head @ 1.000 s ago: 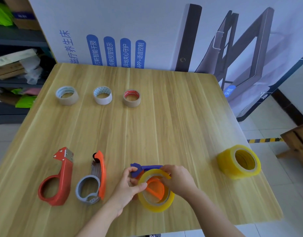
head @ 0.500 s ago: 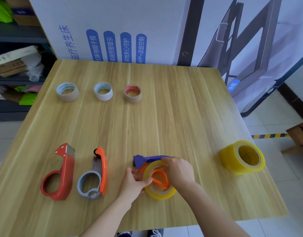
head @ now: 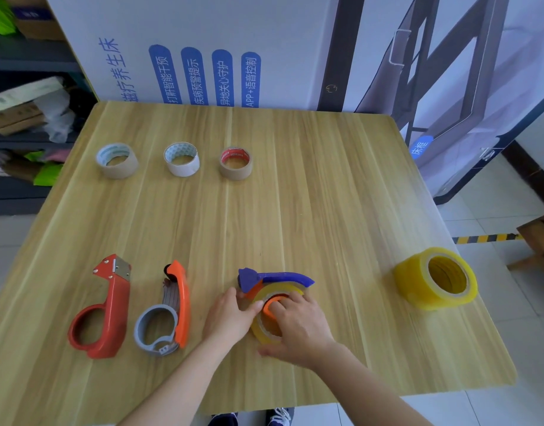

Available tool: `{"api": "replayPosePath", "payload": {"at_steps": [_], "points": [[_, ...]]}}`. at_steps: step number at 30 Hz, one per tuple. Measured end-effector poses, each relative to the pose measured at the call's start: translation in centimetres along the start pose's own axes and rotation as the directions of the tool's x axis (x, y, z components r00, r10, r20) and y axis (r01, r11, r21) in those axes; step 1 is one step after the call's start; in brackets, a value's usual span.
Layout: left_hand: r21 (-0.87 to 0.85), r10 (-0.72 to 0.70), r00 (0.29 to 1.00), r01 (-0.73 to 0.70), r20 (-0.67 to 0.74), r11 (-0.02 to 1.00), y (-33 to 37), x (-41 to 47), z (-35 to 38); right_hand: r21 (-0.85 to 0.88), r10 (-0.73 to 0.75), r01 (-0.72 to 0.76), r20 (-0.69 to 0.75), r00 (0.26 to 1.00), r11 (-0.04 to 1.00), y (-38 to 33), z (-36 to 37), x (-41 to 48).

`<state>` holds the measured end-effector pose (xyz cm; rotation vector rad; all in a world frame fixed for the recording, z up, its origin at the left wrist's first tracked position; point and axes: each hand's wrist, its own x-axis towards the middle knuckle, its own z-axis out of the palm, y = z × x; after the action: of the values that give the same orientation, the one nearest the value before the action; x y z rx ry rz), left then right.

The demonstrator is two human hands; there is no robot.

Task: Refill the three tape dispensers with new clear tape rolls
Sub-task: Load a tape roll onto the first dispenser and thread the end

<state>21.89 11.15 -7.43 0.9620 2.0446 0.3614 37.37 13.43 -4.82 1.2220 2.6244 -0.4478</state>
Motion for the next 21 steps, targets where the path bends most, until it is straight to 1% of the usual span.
{"api": "replayPosePath", "payload": {"at_steps": [1, 2, 4, 5, 6, 7, 8, 9, 10, 11, 12, 13, 14, 15, 16, 17, 19, 21], "points": [[-0.033, 0.013, 1.0, -0.013, 0.003, 0.999, -0.1, 0.0, 0.0, -0.069, 0.04, -0.035, 0.08, 0.996, 0.997, -0.2, 0.3, 0.1], [-0.07, 0.027, 1.0, -0.027, 0.007, 0.997, -0.2, 0.0, 0.0, -0.119, 0.069, -0.056, 0.108, 0.992, 0.991, -0.4, 0.6, 0.3], [-0.2, 0.034, 0.999, -0.03, 0.015, 0.979, -0.3, 0.0, -0.2, -0.135, 0.088, -0.077, 0.078, 0.993, 0.988, -0.8, 0.9, 0.5], [-0.306, 0.023, 1.0, -0.015, 0.021, 0.952, -0.2, 0.0, -0.3, -0.093, 0.103, -0.097, 0.059, 0.993, 0.991, -1.0, 0.6, 0.6], [-0.423, 0.003, 1.0, 0.004, 0.017, 0.906, -0.2, 0.0, -0.6, -0.014, 0.132, -0.132, 0.043, 0.99, 0.991, -1.1, 0.3, 0.7], [-0.532, -0.024, 1.0, 0.021, 0.002, 0.846, -0.1, 0.0, -0.9, 0.097, 0.176, -0.178, 0.035, 0.984, 0.979, -1.0, -0.3, 0.9], [-0.627, -0.059, 0.998, 0.037, -0.015, 0.778, 0.0, 0.1, -1.4, 0.244, 0.22, -0.225, 0.047, 0.974, 0.943, -1.1, -1.2, 0.9], [-0.703, -0.087, 0.996, 0.048, -0.02, 0.71, 0.2, 0.0, -2.0, 0.427, 0.254, -0.261, 0.075, 0.964, 0.866, -1.1, -2.4, 0.9], [-0.763, -0.1, 0.995, 0.056, -0.012, 0.645, 0.4, 0.0, -2.6, 0.617, 0.26, -0.267, 0.104, 0.96, 0.74, -1.1, -3.5, 0.9], [-0.809, -0.095, 0.995, 0.065, 0.011, 0.585, 0.7, -0.1, -3.1, 0.775, 0.235, -0.245, 0.129, 0.963, 0.582, -1.2, -4.8, 0.7], [-0.846, -0.066, 0.997, 0.072, 0.044, 0.528, 1.0, -0.3, -3.7, 0.882, 0.186, -0.208, 0.14, 0.972, 0.423, -1.3, -6.0, 0.6], [-0.878, -0.008, 0.997, 0.07, 0.075, 0.473, 1.5, -0.4, -4.3, 0.939, 0.133, -0.166, 0.131, 0.982, 0.3, -1.4, -7.2, 0.4], [-0.905, 0.077, 0.992, 0.055, 0.097, 0.421, 2.0, -0.7, -5.1, 0.967, 0.086, -0.118, 0.101, 0.991, 0.227, -1.5, -8.2, 0.2], [-0.926, 0.167, 0.981, 0.031, 0.1, 0.375, 2.8, -1.1, -6.0, 0.981, 0.052, -0.066, 0.058, 0.997, 0.18, -1.8, -9.1, 0.0], [-0.939, 0.236, 0.968, 0.004, 0.09, 0.344, 3.6, -1.6, -7.1, 0.988, 0.036, -0.017, 0.012, 0.999, 0.155, -2.2, -10.0, -0.2], [-0.94, 0.272, 0.959, -0.018, 0.08, 0.34, 4.5, -2.2, -8.0, 0.991, 0.037, 0.022, -0.027, 0.999, 0.13, -2.7, -10.9, -0.3], [-0.924, 0.299, 0.953, -0.081, 0.038, 0.374, 6.3, -3.5, -9.6, 0.991, 0.086, 0.085, -0.094, 0.992, 0.103, -3.8, -12.4, -0.6], [-0.898, 0.329, 0.942, -0.203, -0.07, 0.39, 7.6, -4.7, -10.8, 0.986, 0.151, 0.143, -0.154, 0.976, 0.082, -4.7, -13.9, -0.8]]}}
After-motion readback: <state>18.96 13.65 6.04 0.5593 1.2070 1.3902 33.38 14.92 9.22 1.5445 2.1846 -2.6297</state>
